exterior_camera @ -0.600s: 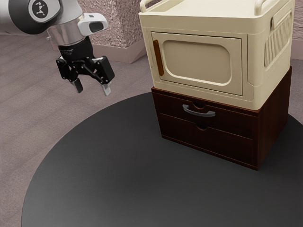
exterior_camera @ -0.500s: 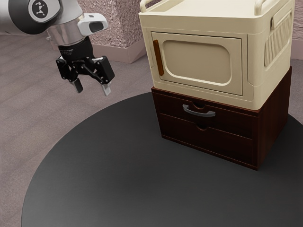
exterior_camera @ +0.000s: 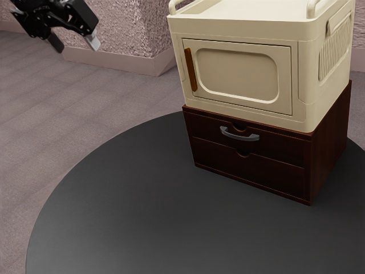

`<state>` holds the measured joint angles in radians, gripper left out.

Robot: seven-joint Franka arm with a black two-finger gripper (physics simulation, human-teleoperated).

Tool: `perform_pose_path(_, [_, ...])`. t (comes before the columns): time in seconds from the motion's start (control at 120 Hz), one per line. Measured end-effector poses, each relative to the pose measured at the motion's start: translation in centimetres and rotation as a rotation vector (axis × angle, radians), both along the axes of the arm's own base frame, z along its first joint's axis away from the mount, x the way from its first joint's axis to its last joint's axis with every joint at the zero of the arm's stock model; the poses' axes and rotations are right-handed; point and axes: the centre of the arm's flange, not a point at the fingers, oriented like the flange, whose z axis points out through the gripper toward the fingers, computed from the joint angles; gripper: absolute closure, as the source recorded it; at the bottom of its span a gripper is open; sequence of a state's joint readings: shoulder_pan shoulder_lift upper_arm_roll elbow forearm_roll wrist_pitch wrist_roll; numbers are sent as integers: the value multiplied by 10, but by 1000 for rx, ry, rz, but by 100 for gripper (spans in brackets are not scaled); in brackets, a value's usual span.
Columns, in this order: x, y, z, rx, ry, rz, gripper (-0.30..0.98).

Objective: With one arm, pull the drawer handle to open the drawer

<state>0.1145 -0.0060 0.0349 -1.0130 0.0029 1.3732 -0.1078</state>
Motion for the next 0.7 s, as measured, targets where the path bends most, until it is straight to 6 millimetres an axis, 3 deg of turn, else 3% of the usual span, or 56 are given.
perform_pose_path(0.183, [19, 3, -57, -21, 152, 4, 0])
perform_pose_path(0.267, [11, 0, -98, -31, 223, 1, 0])
perform_pose_path(0.442, [-35, -13, -173, -42, 312, -15, 0])
perform_pose_path(0.575, [-57, -37, -200, -36, 333, -60, 0])
perform_pose_path(0.633, [-61, -44, -218, -28, 350, -98, 0])
perform_pose_path(0.7, [-59, -48, -222, -6, 328, -186, 0])
